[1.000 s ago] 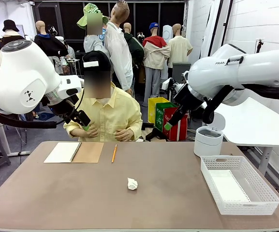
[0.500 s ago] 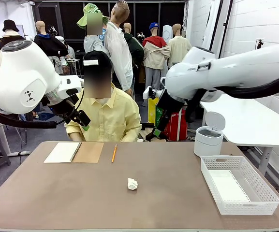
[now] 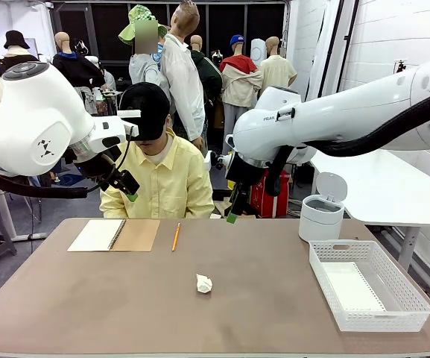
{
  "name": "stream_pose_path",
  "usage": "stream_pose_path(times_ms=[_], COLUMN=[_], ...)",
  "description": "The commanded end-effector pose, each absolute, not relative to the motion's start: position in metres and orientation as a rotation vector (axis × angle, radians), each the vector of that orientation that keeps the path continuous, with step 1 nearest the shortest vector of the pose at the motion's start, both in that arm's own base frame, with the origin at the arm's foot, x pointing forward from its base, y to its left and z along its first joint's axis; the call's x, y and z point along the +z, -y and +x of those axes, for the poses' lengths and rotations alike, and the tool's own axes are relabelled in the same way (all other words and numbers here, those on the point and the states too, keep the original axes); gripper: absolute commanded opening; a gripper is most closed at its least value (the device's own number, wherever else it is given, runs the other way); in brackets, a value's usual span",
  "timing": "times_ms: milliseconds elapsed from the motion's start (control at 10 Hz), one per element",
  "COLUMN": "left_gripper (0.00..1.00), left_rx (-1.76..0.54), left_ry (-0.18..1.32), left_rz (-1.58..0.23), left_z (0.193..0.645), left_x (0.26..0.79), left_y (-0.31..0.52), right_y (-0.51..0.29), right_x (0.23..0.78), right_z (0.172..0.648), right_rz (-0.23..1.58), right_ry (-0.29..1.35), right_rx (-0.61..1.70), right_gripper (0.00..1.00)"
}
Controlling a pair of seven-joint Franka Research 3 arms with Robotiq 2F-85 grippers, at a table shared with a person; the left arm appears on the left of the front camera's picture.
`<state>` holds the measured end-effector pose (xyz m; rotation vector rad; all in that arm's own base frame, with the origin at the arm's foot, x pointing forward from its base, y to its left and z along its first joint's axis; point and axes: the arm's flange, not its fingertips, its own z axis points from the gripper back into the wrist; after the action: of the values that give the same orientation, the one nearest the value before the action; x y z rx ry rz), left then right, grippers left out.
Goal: Sort the paper based on its condition.
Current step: If a person hands you a paper, place it in the Organizing basket , and if it's crumpled, put it in the Trash can.
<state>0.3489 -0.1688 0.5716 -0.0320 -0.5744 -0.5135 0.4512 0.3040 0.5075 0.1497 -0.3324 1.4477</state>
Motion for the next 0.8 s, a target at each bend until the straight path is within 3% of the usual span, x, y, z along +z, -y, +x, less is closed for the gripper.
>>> stream_pose_path(times_ms=[0,500,700], left_gripper=[1.00,1.00,1.00], left_rx=[-0.519,-0.519,-0.519], left_ry=[0.576,0.576,0.576], left_rz=[-0.028,-0.028,-0.028], left_z=[0.348,0.348,0.348], left_x=[0.572,0.572,0.572], left_y=[0.168,0.168,0.168], right_y=[-0.304,-0.305,-0.326], right_x=[0.508,0.508,0.484], right_z=[0.450,0.451,0.457], right_rz=[0.162,0.150,0.151], right_ry=[0.338,0.332,0.295], right_rx=[1.442,1.448,1.491], right_gripper=[1.00,1.00,1.00])
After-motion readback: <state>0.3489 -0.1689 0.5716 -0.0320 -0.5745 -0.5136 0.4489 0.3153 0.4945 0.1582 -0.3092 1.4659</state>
